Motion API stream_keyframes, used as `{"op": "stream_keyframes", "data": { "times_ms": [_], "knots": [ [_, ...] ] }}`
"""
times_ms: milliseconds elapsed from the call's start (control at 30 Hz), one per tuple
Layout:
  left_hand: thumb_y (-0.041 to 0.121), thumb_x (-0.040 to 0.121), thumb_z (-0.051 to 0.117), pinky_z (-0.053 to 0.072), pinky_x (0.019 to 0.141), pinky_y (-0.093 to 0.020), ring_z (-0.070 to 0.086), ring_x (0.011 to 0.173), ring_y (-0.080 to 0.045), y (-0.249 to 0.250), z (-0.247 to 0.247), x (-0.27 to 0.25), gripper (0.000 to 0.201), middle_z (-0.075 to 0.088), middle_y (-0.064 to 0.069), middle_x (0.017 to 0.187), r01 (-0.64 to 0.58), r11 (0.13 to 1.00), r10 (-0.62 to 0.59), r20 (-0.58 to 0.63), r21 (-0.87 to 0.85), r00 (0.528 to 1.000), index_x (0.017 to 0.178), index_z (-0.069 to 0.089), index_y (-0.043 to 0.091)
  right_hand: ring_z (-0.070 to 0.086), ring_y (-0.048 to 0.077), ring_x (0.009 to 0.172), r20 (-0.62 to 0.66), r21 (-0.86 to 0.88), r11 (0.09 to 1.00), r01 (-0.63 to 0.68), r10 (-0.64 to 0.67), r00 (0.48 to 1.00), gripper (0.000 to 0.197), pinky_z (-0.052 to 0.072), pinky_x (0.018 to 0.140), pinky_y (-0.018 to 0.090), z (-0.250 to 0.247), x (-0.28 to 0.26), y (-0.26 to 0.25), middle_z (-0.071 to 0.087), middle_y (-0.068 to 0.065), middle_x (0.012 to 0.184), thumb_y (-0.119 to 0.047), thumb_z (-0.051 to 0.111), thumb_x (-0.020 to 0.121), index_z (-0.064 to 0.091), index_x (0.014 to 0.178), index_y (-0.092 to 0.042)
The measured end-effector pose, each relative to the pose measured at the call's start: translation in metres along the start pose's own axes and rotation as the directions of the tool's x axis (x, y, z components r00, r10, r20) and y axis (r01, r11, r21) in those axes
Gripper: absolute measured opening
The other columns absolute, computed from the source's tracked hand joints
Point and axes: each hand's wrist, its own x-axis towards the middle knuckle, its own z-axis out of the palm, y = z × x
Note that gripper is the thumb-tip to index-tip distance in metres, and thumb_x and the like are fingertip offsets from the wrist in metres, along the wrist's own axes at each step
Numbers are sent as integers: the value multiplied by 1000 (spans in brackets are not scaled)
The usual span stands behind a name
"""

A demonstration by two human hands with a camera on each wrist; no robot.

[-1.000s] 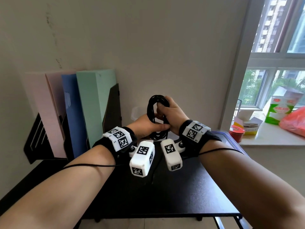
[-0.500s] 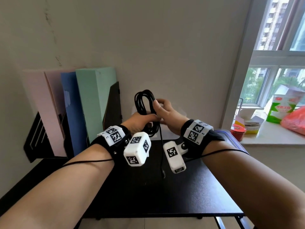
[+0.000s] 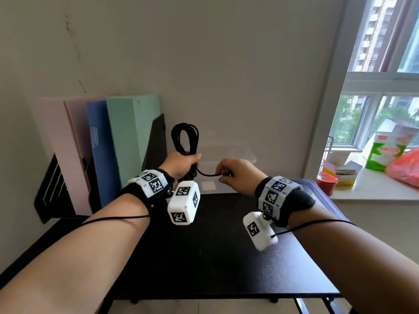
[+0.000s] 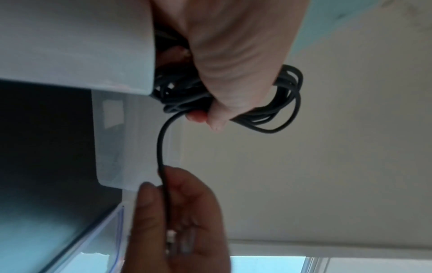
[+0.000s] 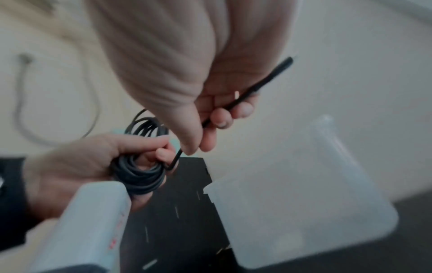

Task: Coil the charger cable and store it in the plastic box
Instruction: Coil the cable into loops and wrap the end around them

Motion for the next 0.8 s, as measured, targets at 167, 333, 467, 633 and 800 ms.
{"op": "stream_keyframes", "data": {
  "times_ms": [167,333,467,633,800],
  "knots": [
    [33,88,60,43,72,-32,52,68,-24,-7,6,-2,40,54,-7,64,17,985,-30,73,171,997,54,55,11,51,14,106,-57,-512,823,246,-318,946,20,19,101,33,-28,-2,-14,66,-12,104,-32,51,91,67,103,-32],
    [32,89,57,41,66,-26,51,65,-19,-8,9,-8,39,55,-3,63,-29,920,-38,161,390,986,54,57,15,48,12,106,-120,-565,795,220,-344,931,17,13,103,37,-53,3,-22,64,-12,96,-38,53,89,68,92,-30],
    [21,89,57,40,67,-24,52,73,-17,-5,19,-14,17,56,-4,76,-175,820,4,300,546,954,74,55,13,47,13,97,-90,-494,814,306,-398,913,18,35,90,34,-58,10,-37,56,-11,86,-39,62,83,68,89,-23],
    [25,89,58,39,83,-26,53,94,-17,-5,25,-18,9,53,3,93,-335,677,-21,473,655,881,95,54,20,58,11,80,36,-119,956,268,-266,963,11,47,75,18,-63,22,-40,62,-6,85,-19,68,81,71,91,-13],
    [26,86,63,43,98,-32,57,98,-14,-8,17,-22,12,59,10,92,-408,741,23,587,533,809,95,55,29,63,6,75,92,174,979,110,-127,988,8,50,78,13,-59,20,-20,71,1,89,-17,66,85,70,92,-16]
  ]
}}
